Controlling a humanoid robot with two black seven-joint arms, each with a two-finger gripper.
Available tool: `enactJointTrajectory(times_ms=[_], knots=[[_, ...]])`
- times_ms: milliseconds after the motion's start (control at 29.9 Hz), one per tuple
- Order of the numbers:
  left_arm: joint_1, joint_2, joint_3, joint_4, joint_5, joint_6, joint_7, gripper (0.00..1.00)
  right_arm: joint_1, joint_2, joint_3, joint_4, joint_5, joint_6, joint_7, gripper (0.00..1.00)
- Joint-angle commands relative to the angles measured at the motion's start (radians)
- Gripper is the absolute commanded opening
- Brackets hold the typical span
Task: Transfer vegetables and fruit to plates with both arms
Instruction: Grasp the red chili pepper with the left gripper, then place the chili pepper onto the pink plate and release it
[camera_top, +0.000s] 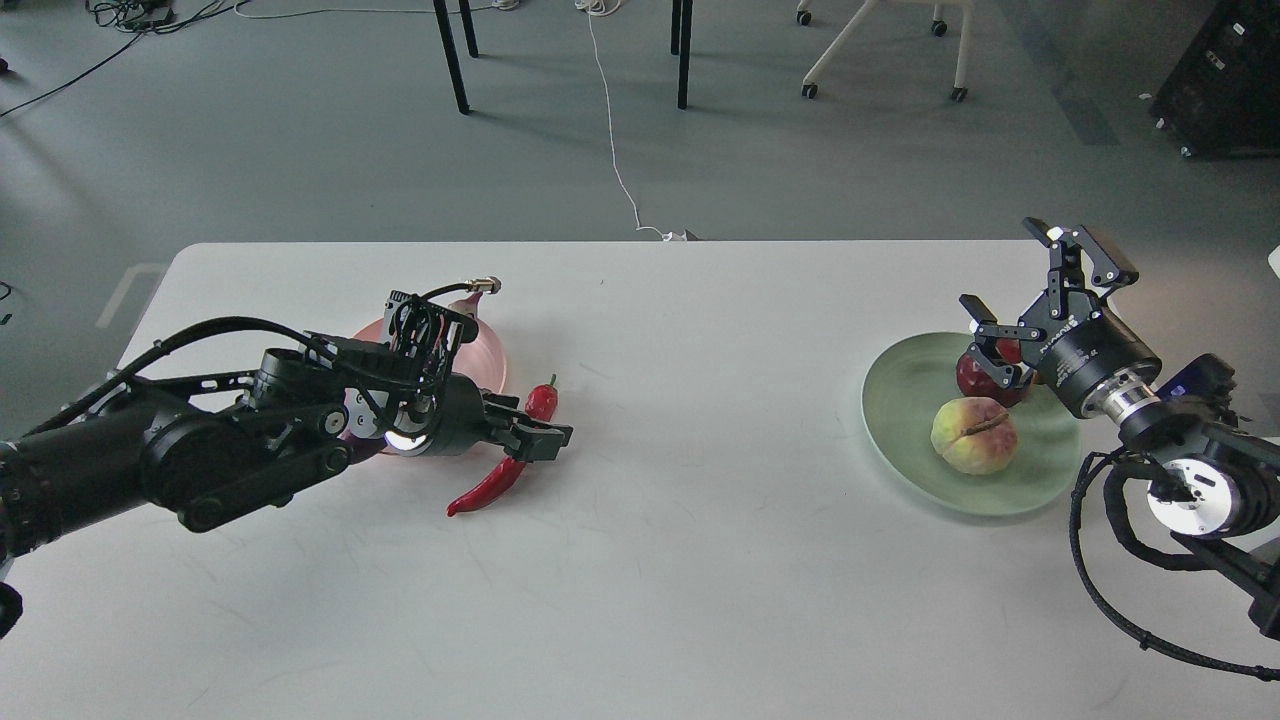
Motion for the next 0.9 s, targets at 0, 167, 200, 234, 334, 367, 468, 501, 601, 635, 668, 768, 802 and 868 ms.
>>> enactJointTrajectory(times_ms=[0,167,200,234,334,367,468,501,601,635,668,768,802,868], knots=[[0.0,-0.001,0.001,0.001,0.0,-0.001,0.0,0.76,0.0,0.0,0.0,0.0,0.0,0.0,0.0,0.98],[0.015,0.004,0.001,0.002,0.024,-0.001,0.0,0.73,0.0,0.0,0.0,0.001,0.0,0.0,0.0,0.98],[0.019,0.004,0.001,0.002,0.04,-0.001,0.0,0.73,0.0,0.0,0.0,0.001,0.0,0.0,0.0,0.98],[0.02,0.004,0.001,0.002,0.054,-0.002,0.0,0.72,0.0,0.0,0.0,0.001,0.0,0.0,0.0,0.98],[0.022,0.004,0.001,0.002,0.06,-0.002,-0.001,0.69,0.0,0.0,0.0,0.001,0.0,0.0,0.0,0.98],[0.02,0.004,0.0,0.002,0.06,-0.004,-0.001,0.65,0.0,0.0,0.0,0.001,0.0,0.0,0.0,0.98],[0.019,0.002,0.0,0.002,0.061,-0.004,0.0,0.41,0.0,0.0,0.0,0.001,0.0,0.0,0.0,0.98],[0.017,0.002,0.0,0.002,0.061,-0.004,0.002,0.3,0.0,0.0,0.0,0.001,0.0,0.0,0.0,0.98],[0.017,0.002,0.0,0.002,0.063,-0.004,0.006,0.18,0.0,0.0,0.0,0.001,0.0,0.0,0.0,0.98],[0.016,0.002,0.0,0.002,0.063,-0.004,0.006,0.14,0.0,0.0,0.0,0.001,0.0,0.0,0.0,0.98],[0.017,0.004,-0.002,0.002,0.06,-0.004,0.011,0.09,0.0,0.002,0.0,0.001,0.0,0.0,0.0,0.98],[0.017,0.013,-0.002,-0.001,0.049,-0.004,0.011,0.08,0.0,0.002,0.001,0.001,0.0,0.0,0.0,0.98],[0.017,0.019,-0.005,-0.007,0.045,-0.005,0.011,0.08,0.0,0.002,0.001,0.001,0.0,0.0,0.0,0.98],[0.014,0.028,-0.014,-0.015,0.043,-0.01,0.011,0.08,0.0,0.002,0.008,0.0,0.0,0.0,0.0,0.98]])
